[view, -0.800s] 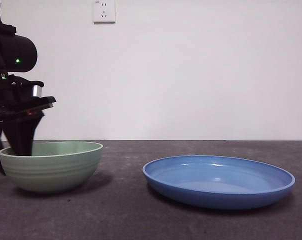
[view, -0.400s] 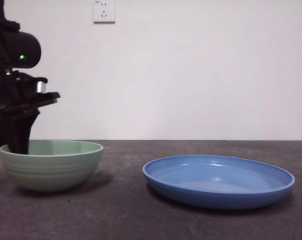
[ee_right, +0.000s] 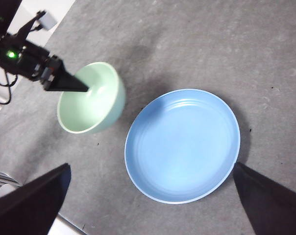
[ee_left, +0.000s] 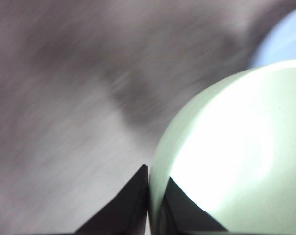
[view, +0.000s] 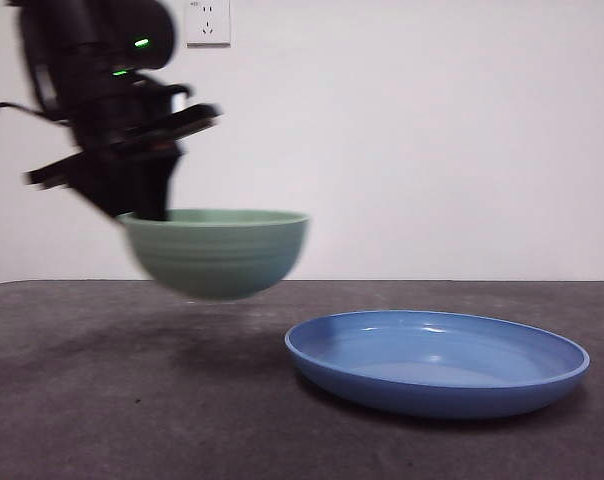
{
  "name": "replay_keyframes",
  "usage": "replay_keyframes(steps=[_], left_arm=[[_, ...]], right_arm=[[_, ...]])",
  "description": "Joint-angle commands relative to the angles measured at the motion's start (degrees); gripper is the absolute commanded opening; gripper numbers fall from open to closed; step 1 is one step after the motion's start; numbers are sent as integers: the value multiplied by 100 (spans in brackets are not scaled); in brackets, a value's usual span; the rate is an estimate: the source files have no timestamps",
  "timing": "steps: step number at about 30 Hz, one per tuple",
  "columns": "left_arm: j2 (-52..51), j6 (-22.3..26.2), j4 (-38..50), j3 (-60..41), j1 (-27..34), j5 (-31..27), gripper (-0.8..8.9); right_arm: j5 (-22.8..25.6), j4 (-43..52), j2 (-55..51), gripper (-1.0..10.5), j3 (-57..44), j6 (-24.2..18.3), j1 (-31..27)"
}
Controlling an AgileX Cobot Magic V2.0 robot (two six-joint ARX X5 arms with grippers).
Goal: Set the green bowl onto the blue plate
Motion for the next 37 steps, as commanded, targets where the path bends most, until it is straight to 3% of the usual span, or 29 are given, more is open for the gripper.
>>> replay_keyframes(steps=[1,10,18,37], left_arm=[[372,-107,-31,457,-326,-2,15],[1381,-212,-44,1591,-1191,0,15],[2044,-210,-2,2020,-1694,4,14],[2245,-101,162,2022,-1764,2,14]], right_arm=[[-4,55,22,664,101,-44,2],[-4,55,22,664,101,-44,2],[-4,55,22,664,101,-46,2],[-4,52,22,664,101,-48,2]])
